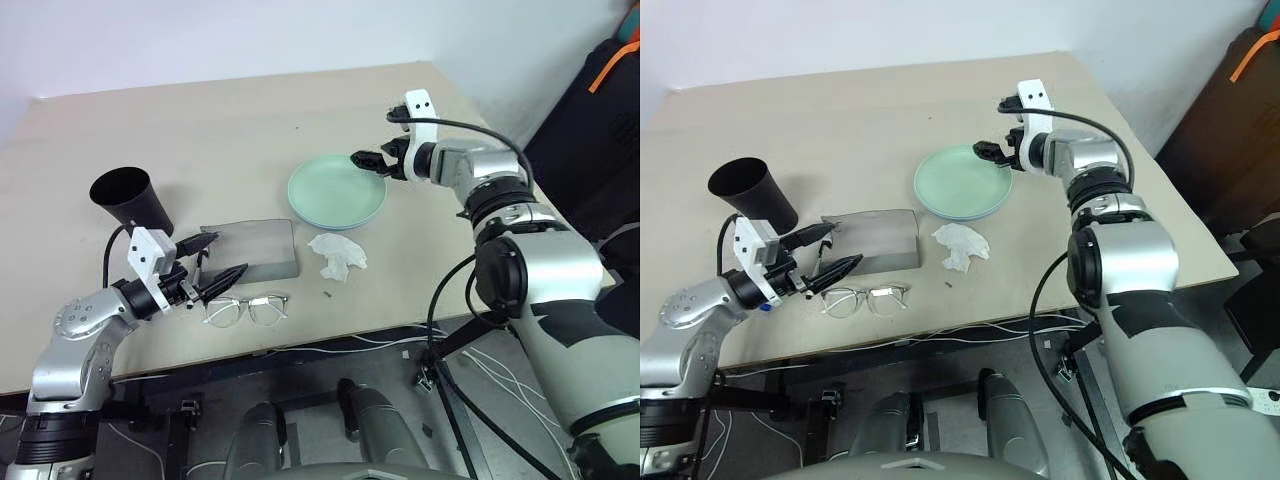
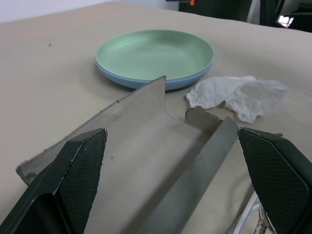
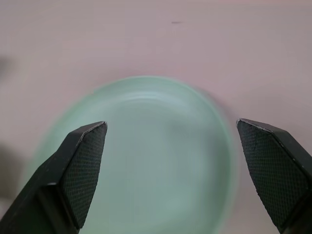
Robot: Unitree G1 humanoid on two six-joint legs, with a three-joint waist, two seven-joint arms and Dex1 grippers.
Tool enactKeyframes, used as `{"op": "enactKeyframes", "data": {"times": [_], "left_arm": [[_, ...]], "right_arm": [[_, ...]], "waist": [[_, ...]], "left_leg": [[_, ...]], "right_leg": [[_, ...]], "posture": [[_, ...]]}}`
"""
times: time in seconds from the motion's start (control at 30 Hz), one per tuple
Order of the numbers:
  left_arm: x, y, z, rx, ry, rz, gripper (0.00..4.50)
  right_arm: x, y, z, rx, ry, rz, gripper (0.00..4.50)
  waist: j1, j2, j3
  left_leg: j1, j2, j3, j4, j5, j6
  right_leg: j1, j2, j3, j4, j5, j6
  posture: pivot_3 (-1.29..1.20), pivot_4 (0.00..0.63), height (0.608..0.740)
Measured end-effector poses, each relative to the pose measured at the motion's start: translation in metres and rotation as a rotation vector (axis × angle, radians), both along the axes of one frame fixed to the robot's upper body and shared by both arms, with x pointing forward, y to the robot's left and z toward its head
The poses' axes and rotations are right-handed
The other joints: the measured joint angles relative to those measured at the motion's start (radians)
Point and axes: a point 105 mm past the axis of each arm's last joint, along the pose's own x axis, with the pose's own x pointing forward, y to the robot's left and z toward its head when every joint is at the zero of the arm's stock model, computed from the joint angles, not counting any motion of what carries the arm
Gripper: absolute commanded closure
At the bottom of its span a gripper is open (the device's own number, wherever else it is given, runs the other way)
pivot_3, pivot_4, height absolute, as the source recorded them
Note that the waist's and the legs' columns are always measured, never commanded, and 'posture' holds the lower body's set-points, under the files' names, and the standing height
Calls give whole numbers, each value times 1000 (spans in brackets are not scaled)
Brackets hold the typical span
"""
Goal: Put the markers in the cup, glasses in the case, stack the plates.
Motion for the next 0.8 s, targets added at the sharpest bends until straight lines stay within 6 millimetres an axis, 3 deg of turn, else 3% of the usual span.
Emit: {"op": "enactKeyframes", "data": {"times": [0.13, 0.3, 0.4, 0.57, 0.8], "left_arm": [[2, 5, 0, -4, 0, 11, 0], [4, 11, 2, -4, -17, 27, 0], [4, 12, 1, -6, -12, 30, 0], [4, 12, 1, 0, -24, 27, 0], [4, 13, 1, 2, -23, 31, 0]], "right_arm": [[-20, 13, 1, -10, 13, 215, 42], [-72, 27, -27, 2, -10, 524, 42], [-94, 32, -41, -12, 11, 609, 42], [-102, 34, -55, -78, 34, 624, 42], [-105, 37, -88, -177, 77, 616, 42]], "waist": [[2, 0, 0], [9, 0, 0], [4, 0, 0], [-2, -1, -1], [-27, 0, 0]], "left_leg": [[0, 0, 0, 0, 0, 0], [0, 0, 0, 1, 0, 0], [1, 0, 2, 4, 0, 0], [11, 0, 4, 2, -1, -2], [6, 1, -11, -1, -1, -2]], "right_leg": [[0, 0, 0, 1, 0, 0], [-1, -1, 0, 4, -1, 1], [-1, -1, 1, 6, -1, 1], [3, 0, 2, 8, -1, 1], [10, 8, -1, -13, 2, 2]], "posture": [[0, 150, 733], [0, 150, 733], [0, 150, 733], [0, 150, 733], [0, 150, 733]]}}
